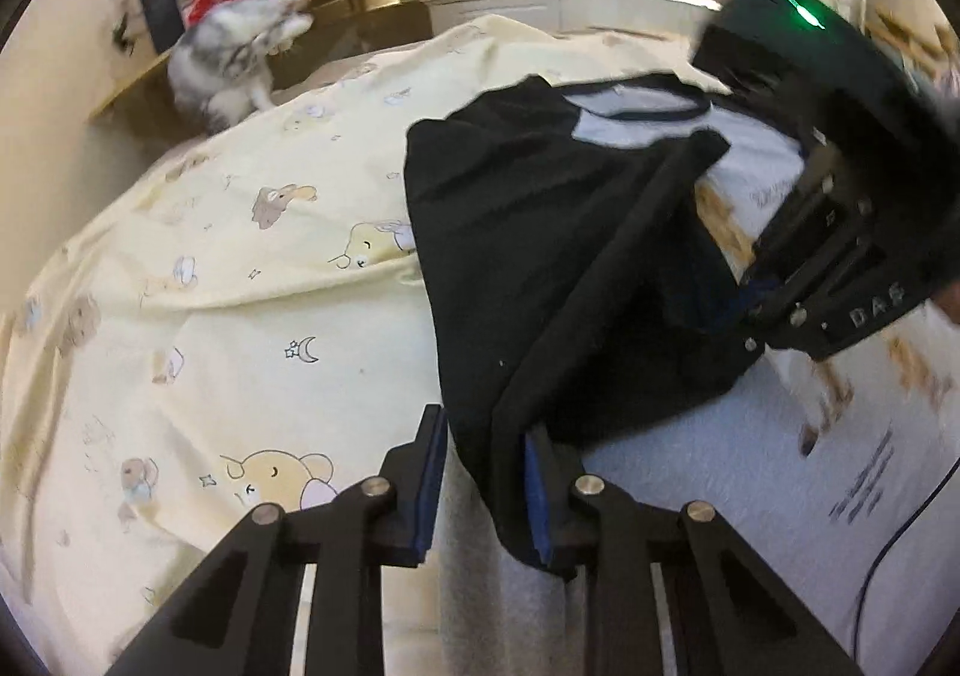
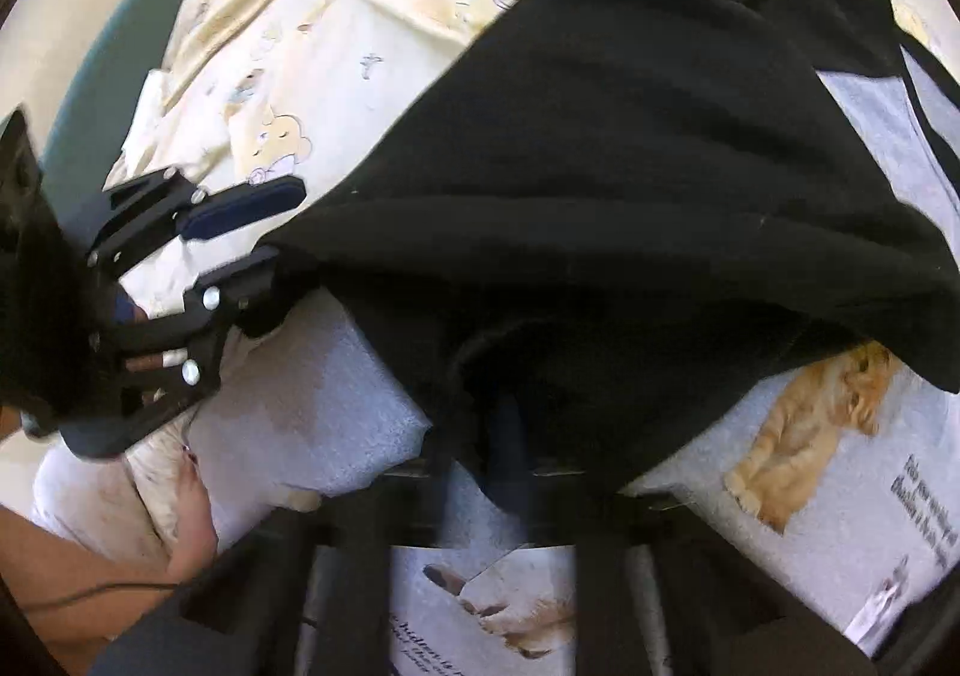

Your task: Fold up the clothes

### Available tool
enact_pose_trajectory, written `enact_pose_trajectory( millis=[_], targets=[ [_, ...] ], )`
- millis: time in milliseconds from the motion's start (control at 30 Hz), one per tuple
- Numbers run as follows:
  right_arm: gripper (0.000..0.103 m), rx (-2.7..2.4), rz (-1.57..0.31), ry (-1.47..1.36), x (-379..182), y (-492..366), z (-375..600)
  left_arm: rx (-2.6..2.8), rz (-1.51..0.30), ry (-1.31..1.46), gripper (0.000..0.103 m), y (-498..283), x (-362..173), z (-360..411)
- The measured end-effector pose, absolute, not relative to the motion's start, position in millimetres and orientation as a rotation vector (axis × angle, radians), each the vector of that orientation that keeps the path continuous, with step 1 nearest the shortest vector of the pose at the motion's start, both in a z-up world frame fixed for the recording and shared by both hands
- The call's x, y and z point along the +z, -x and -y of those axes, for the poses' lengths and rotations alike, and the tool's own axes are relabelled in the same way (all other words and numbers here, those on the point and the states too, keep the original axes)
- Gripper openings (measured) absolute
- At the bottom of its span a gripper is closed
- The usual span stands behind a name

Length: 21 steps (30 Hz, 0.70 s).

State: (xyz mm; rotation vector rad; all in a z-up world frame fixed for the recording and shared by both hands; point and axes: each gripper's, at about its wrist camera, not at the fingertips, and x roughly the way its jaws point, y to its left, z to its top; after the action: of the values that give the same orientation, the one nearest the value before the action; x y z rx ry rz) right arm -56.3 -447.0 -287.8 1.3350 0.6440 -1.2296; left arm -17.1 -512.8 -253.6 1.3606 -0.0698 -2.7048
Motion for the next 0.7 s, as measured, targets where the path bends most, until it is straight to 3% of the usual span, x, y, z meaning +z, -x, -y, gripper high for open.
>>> enact_pose_trajectory(
  millis=[233,300,533,667,700],
  targets=[
    [0.001,-1.112,-0.497,-1.339,-253.4,61.6,403.0,-2.701,0.031,-1.383,0.027,20.6,-255.6,528.6],
    [0.001,-1.02,-0.4,-1.464,-268.9,55.5,398.9,-2.72,0.057,-1.407,0.027,19.9,-258.8,526.7],
    [0.006,-0.959,-0.436,-1.642,-320.2,31.0,402.3,-2.618,0.016,-1.452,0.036,-4.4,-272.7,549.0],
    [0.029,-0.978,-0.465,-1.669,-306.0,38.6,386.7,-2.517,-0.067,-1.436,0.036,-14.6,-275.3,569.8],
    [0.03,-0.974,-0.491,-1.661,-300.9,39.0,379.6,-2.511,-0.067,-1.437,0.036,-16.3,-275.2,572.2]
  ],
)
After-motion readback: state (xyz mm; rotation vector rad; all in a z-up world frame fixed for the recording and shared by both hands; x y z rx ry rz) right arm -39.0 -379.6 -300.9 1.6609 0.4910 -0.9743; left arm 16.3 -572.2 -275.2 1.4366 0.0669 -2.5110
